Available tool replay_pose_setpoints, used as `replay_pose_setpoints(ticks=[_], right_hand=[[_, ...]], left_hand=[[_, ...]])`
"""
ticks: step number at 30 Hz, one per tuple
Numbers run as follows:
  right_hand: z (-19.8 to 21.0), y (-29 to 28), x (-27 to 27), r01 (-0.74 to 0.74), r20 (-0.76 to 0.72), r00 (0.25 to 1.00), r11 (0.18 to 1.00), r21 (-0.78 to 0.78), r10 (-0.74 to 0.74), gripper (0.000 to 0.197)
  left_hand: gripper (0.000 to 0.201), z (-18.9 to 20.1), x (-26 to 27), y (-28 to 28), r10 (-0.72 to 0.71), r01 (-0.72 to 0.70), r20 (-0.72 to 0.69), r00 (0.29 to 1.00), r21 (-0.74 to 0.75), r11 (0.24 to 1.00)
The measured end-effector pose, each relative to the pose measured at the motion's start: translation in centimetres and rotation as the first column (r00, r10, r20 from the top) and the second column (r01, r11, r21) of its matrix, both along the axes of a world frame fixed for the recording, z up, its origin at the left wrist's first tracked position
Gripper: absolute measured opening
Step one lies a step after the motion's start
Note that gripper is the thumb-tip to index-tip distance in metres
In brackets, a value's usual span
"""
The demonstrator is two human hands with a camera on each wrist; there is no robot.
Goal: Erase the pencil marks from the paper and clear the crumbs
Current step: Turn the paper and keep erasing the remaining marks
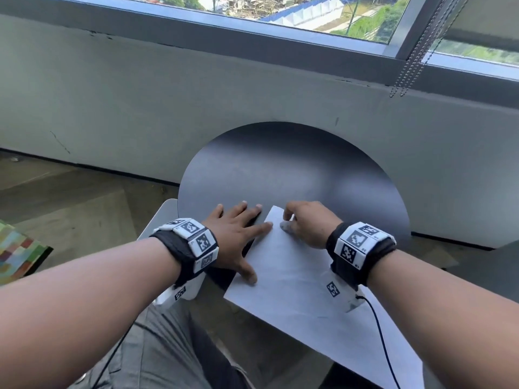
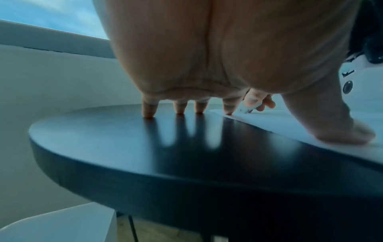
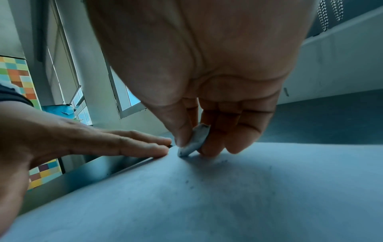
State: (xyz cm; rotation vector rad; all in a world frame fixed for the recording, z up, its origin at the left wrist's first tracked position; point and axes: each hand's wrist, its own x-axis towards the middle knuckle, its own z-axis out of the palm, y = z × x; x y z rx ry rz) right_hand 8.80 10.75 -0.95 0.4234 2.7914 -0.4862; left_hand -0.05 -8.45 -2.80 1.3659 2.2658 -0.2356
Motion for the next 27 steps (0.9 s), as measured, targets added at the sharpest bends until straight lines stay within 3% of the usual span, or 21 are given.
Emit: replay_pose_setpoints(ticks=[4, 8, 9, 13, 15, 19, 24, 27], right_hand=[[0.2, -1.0, 0.4, 0.044, -0.07, 0.996, 0.999, -0.025, -0.045, 0.016], [-0.3, -4.1, 2.2, -0.206, -0.045, 0.978, 0.975, -0.081, 0.203, 0.01], [-0.4, -3.9, 2.1, -0.206, -0.048, 0.978, 0.976, -0.072, 0.203, 0.011], [0.0, -1.2, 0.1, 0.051, -0.065, 0.997, 0.999, -0.012, -0.052, 0.018], [-0.2, -1.4, 0.2, 0.026, -0.086, 0.996, 1.0, 0.012, -0.024, 0.017], [-1.1, -3.3, 1.8, -0.207, -0.059, 0.976, 0.978, 0.025, 0.208, 0.016], [-0.7, -0.4, -0.3, 0.059, -0.067, 0.996, 0.997, 0.045, -0.056, 0.022], [-0.6, -1.8, 0.5, -0.01, -0.093, 0.996, 1.0, 0.011, 0.011, 0.02]], left_hand=[[0.134, -0.4, 0.1, 0.3, -0.021, 0.021, -0.042, 0.999, -0.015, 1.0], [0.136, -0.7, 0.1, 0.3, -0.035, 0.035, -0.053, 0.998, -0.009, 0.999], [0.137, -0.7, 0.0, 0.3, -0.037, 0.037, -0.057, 0.998, -0.011, 0.999], [0.138, -0.5, 0.0, 0.4, -0.029, 0.027, -0.063, 0.998, -0.039, 0.999], [0.139, -0.3, 0.0, 0.6, -0.025, 0.022, -0.061, 0.998, -0.051, 0.998], [0.144, -0.5, 0.1, 1.1, -0.017, 0.014, -0.05, 0.999, -0.067, 0.998], [0.153, -0.4, -0.1, 1.7, -0.034, 0.025, -0.08, 0.996, -0.101, 0.995], [0.155, -0.4, -0.2, 1.6, -0.042, 0.036, -0.07, 0.997, -0.089, 0.995]])
